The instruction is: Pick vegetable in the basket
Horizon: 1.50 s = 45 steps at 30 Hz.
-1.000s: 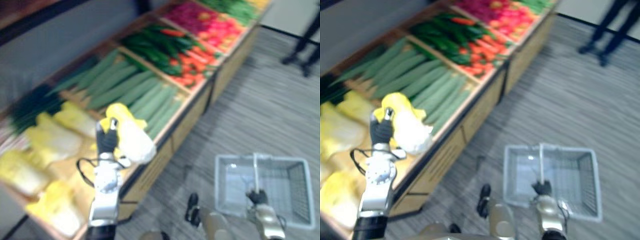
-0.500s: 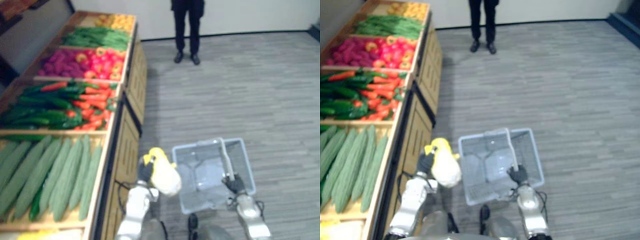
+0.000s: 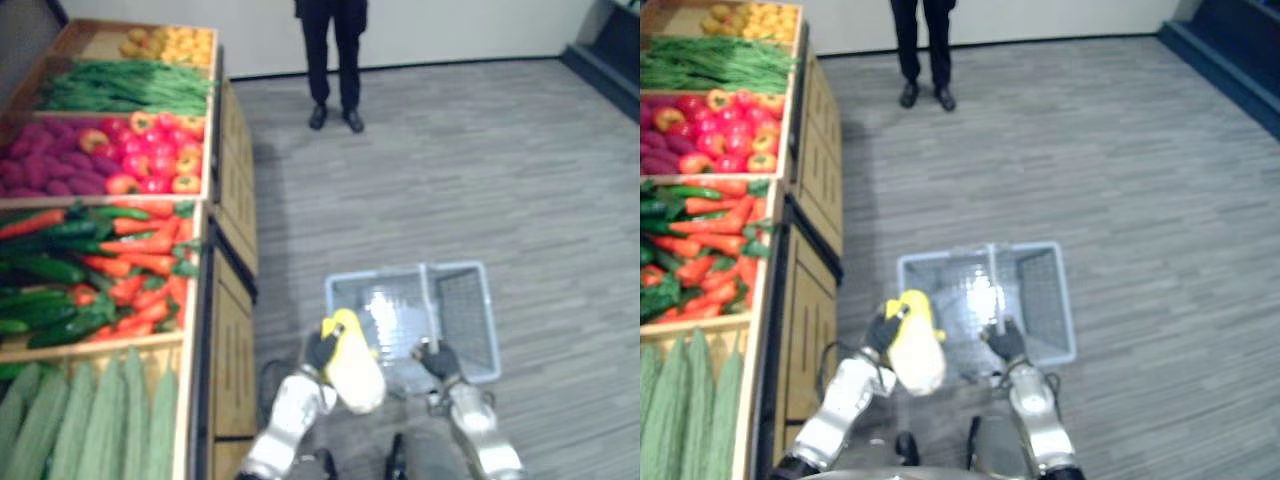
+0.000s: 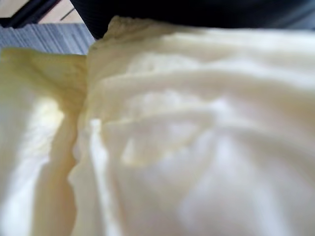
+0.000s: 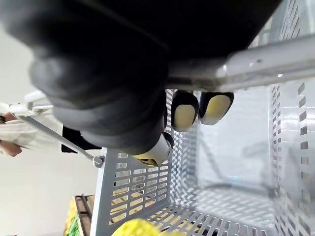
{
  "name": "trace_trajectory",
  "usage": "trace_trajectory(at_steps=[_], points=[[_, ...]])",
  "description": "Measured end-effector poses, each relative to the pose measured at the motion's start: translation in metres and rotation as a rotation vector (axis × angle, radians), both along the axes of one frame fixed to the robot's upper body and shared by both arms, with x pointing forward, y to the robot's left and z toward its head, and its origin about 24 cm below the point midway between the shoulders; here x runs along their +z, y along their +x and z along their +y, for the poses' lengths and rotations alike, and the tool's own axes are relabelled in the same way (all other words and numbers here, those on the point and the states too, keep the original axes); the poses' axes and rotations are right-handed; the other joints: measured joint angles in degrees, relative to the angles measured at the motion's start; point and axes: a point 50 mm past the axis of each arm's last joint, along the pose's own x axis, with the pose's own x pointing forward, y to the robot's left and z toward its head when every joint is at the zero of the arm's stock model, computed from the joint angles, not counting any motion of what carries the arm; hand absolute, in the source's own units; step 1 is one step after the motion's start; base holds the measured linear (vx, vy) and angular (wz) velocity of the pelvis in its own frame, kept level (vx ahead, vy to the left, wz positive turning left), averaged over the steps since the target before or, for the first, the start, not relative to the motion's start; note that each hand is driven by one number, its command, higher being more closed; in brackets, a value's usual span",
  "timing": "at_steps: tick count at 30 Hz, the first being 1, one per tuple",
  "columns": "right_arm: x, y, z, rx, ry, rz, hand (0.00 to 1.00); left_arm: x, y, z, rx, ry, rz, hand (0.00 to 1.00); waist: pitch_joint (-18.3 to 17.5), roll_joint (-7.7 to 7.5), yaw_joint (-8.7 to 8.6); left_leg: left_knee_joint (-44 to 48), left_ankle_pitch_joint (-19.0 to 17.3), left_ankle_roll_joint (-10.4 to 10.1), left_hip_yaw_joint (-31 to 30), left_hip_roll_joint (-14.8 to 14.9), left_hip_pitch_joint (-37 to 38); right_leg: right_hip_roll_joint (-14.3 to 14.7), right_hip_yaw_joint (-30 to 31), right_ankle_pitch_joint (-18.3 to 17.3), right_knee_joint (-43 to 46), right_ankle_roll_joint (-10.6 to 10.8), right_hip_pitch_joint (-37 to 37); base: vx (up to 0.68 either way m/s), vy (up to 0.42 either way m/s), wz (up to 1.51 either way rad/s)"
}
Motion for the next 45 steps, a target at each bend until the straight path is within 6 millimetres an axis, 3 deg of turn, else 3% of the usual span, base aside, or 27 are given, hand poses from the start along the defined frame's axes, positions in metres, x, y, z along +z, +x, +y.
trace_trajectory(at_steps=[1, 2, 3, 5, 7, 8, 9, 10, 12, 13, 14, 16, 18, 21, 22, 23, 24, 25, 27, 29, 31, 34, 37, 39, 42, 44, 45], points=[[0.004, 0.002, 0.005, 0.022, 0.016, -0.02, 1.0, -0.002, 0.004, -0.001, -0.019, 0.02, 0.006, 1.0, 0.2, -0.38, 0.14, 0.0, -0.9, -0.8, -0.1, 0.4, -0.2, 0.0, 0.4, 0.6, -5.9, 0.3, -0.6, 0.23, -0.175, -0.08], [0.007, 0.005, 0.011, 0.047, 0.037, -0.035, 1.0, -0.006, 0.007, -0.001, -0.042, 0.047, 0.024, 1.0, 0.1, -0.95, -0.01, 0.4, -1.8, -2.0, -0.2, 1.1, -0.4, -0.1, 1.1, 3.9, -14.9, 0.0, -0.6, 0.26, -0.24, -0.01], [0.009, 0.006, 0.015, 0.064, 0.057, -0.04, 1.0, -0.008, 0.009, -0.003, -0.063, 0.066, 0.034, 1.0, 0.2, -0.91, -0.75, 1.8, -3.3, -3.7, -1.0, 2.3, -0.8, 0.4, 0.2, 11.8, -19.2, 0.2, 0.6, 0.28, -0.264, 0.05], [0.012, 0.007, 0.021, 0.104, 0.068, -0.05, 1.0, -0.007, 0.012, -0.011, -0.099, 0.077, 0.025, 1.0, 0.4, 0.87, -1.29, 2.0, -4.2, -5.4, -1.0, 5.4, -0.8, 3.4, -1.4, 12.9, -19.7, -1.0, 1.4, 0.38, -0.333, -0.07], [0.013, 0.006, 0.023, 0.118, 0.085, -0.053, 1.0, -0.004, 0.017, -0.019, -0.14, 0.105, 0.005, 1.0, 0.6, 1.23, -1.64, 0.8, -3.9, -6.5, -0.3, 7.1, 0.8, 5.0, -1.7, 10.6, -17.3, -2.4, 1.2, 0.28, -0.218, -0.17], [0.012, 0.004, 0.025, 0.135, 0.082, -0.047, 1.0, -0.002, 0.019, -0.024, -0.152, 0.102, 0.0, 0.0, 0.6, 1.23, -1.66, 2.0, -3.8, -6.7, 0.5, 8.0, 1.5, 5.8, -1.8, 9.3, -16.2, -2.9, 1.7, 0.21, -0.135, -0.09], [0.011, 0.003, 0.026, 0.14, 0.08, -0.044, 1.0, -0.001, 0.02, -0.028, -0.155, 0.092, -0.004, 0.0, 0.6, 1.17, -1.79, 4.0, -4.0, -6.9, 0.4, 8.4, 1.1, 6.0, -1.8, 8.6, -16.2, -3.0, 2.4, 0.31, -0.196, -0.04], [0.009, 0.0, 0.026, 0.146, 0.083, -0.031, 1.0, -0.002, 0.02, -0.03, -0.158, 0.101, -0.005, 0.0, 0.6, 1.18, -1.7, 11.3, -4.6, -7.5, 0.2, 9.6, -0.8, 6.4, -2.0, 7.5, -17.5, -3.2, 4.6, 0.25, -0.15, 0.02], [0.008, -0.001, 0.026, 0.164, 0.079, -0.026, 1.0, -0.007, 0.018, -0.027, -0.144, 0.111, 0.014, 0.0, 1.1, 1.96, -1.6, 28.4, -3.9, -6.5, -0.5, 13.2, -6.7, 7.8, -1.9, 7.3, -20.7, -3.6, 9.1, 0.23, -0.097, -0.03], [0.009, -0.002, 0.026, 0.188, 0.073, -0.028, 1.0, -0.008, 0.019, -0.025, -0.123, 0.11, 0.023, 0.0, 2.0, 2.84, -1.37, 41.5, -4.0, -6.6, -3.7, 15.6, -12.2, 8.9, -1.4, 6.9, -22.5, -4.3, 12.8, 0.21, -0.006, -0.19], [0.011, -0.001, 0.027, 0.195, 0.075, -0.034, 1.0, -0.009, 0.02, -0.022, -0.099, 0.116, 0.024, 0.0, 2.2, 2.72, -0.95, 44.6, -5.2, -6.4, -4.6, 15.5, -14.6, 8.9, -0.6, 6.7, -23.5, -4.6, 14.3, 0.21, 0.015, -0.27], [0.018, 0.0, 0.033, 0.216, 0.083, -0.063, 1.0, -0.008, 0.024, -0.013, -0.04, 0.127, 0.018, 0.0, 2.7, 1.94, 0.0, 42.3, -6.4, -5.8, -4.4, 13.5, -18.3, 8.0, 1.1, 6.5, -26.4, -4.8, 16.7, 0.26, 0.077, -0.43], [0.024, 0.001, 0.036, 0.23, 0.091, -0.085, 1.0, -0.005, 0.028, -0.007, 0.018, 0.127, -0.002, 0.0, 3.2, 0.79, 0.58, 32.0, -6.1, -5.3, -3.5, 9.9, -20.5, 6.2, 2.6, 6.4, -29.0, -4.5, 18.3, 0.26, 0.136, -0.42], [0.024, -0.001, 0.027, 0.216, 0.085, -0.09, 1.0, 0.0, 0.032, -0.004, 0.079, 0.122, -0.029, 0.0, 2.9, 1.2, 0.77, 10.3, 1.9, -4.1, 3.9, 6.5, -20.9, 3.0, 2.3, 6.0, -30.9, 0.4, 21.0, 0.3, 0.213, -0.08], [0.021, -0.003, 0.021, 0.197, 0.085, -0.077, 1.0, 0.003, 0.033, -0.005, 0.095, 0.106, -0.043, 0.0, 2.8, 1.4, 1.11, 7.7, 6.3, -2.3, 7.8, 6.6, -20.4, 2.3, 1.1, 5.2, -30.9, 1.9, 22.3, 0.48, 0.315, 0.25], [0.017, -0.006, 0.011, 0.154, 0.08, -0.058, 1.0, 0.008, 0.034, -0.006, 0.104, 0.101, -0.066, 0.0, 2.5, 0.25, 1.71, 7.6, 8.8, 2.2, 12.1, 5.2, -19.8, 0.3, -1.2, 4.7, -30.7, 3.1, 23.4, 0.49, 0.323, 0.51], [0.014, -0.009, 0.006, 0.122, 0.085, -0.046, 1.0, 0.011, 0.035, -0.006, 0.108, 0.102, -0.084, 0.0, 2.0, -0.5, 1.42, 8.8, 8.9, 3.9, 14.9, 3.9, -20.2, -1.5, -3.6, 5.2, -30.5, 3.9, 23.5, 0.62, 0.429, 0.8], [0.01, -0.013, -0.001, 0.102, 0.077, -0.023, 1.0, 0.021, 0.036, -0.006, 0.108, 0.093, -0.129, 0.0, 1.9, -0.74, 1.55, 10.6, 6.3, 7.7, 15.9, 2.0, -20.2, -3.1, -5.7, 6.0, -29.4, 5.3, 24.7, 0.41, 0.308, 0.84], [0.004, -0.018, -0.004, 0.08, 0.078, 0.017, 1.0, 0.022, 0.034, -0.003, 0.133, 0.083, -0.134, 0.0, 1.7, -0.98, 1.7, 10.0, 4.1, 9.2, 15.9, -0.7, -17.2, -5.3, -6.3, 7.0, -24.8, 7.0, 26.1, 0.37, 0.267, 0.69], [-0.002, -0.023, -0.007, 0.068, 0.086, 0.049, 1.0, 0.017, 0.029, 0.004, 0.154, 0.09, -0.114, 0.0, 1.6, -0.95, 1.7, 8.9, 2.1, 8.6, 15.0, -2.1, -13.5, -6.9, -6.6, 7.8, -15.9, 7.9, 25.5, 0.42, 0.274, 0.54], [-0.011, -0.035, -0.006, 0.062, 0.114, 0.099, 1.0, 0.009, 0.023, 0.01, 0.145, 0.121, -0.083, 0.0, 0.5, -1.36, 1.09, 5.1, -0.6, 6.9, 9.8, -4.5, -8.4, -10.5, -4.5, 10.0, 7.0, 7.0, 17.7, 0.42, 0.169, 0.74], [-0.021, -0.043, -0.003, 0.055, 0.155, 0.152, 1.0, 0.001, 0.015, 0.017, 0.149, 0.165, -0.052, 0.0, 0.1, -1.04, -0.2, 3.0, -0.7, 6.8, 5.1, -5.2, -4.3, -10.3, -1.7, 6.0, 19.7, 3.8, 9.6, 0.26, 0.024, 0.87], [-0.029, -0.054, -0.01, 0.017, 0.158, 0.193, 1.0, -0.005, 0.01, 0.02, 0.149, 0.184, -0.033, 0.0, -0.8, -0.35, -1.09, 1.9, -1.0, 6.3, -1.2, -5.3, -2.6, -8.4, -0.6, 1.9, 13.9, 2.9, 4.9, 0.26, -0.083, 1.1], [-0.035, -0.056, -0.025, -0.059, 0.146, 0.215, 1.0, -0.007, 0.007, 0.02, 0.142, 0.185, -0.025, 0.0, -1.4, 0.59, -1.73, 1.9, -1.0, 5.1, -7.6, -4.8, -2.6, -4.4, 4.0, 1.0, 2.7, 2.7, 2.6, 0.23, -0.2, 1.46], [-0.05, -0.059, -0.057, -0.237, 0.108, 0.254, 1.0, -0.011, 0.0, 0.02, 0.146, 0.177, -0.013, 0.0, -2.6, 2.44, -1.65, 2.2, -1.6, 2.1, -18.1, -2.7, -2.8, 3.0, 19.4, 2.4, -13.5, 4.4, 2.1, 0.16, -0.302, 1.68], [-0.063, -0.069, -0.079, -0.373, 0.044, 0.318, 1.0, -0.016, -0.007, 0.032, 0.182, 0.188, 0.007, 0.0, -3.9, 1.26, -1.37, 2.8, -3.1, -0.1, -25.7, -2.9, -3.8, 3.0, 26.5, 3.6, -20.5, 6.3, 3.0, 0.15, -0.444, 2.07], [-0.072, -0.078, -0.09, -0.439, 0.004, 0.367, 1.0, -0.021, -0.015, 0.046, 0.225, 0.202, 0.029, 0.0, -4.6, 0.21, -1.08, 3.4, -4.3, -1.9, -28.6, -2.9, -3.7, 2.4, 26.3, 7.1, -19.4, 7.3, 3.4, 0.2, -0.633, 1.87]])
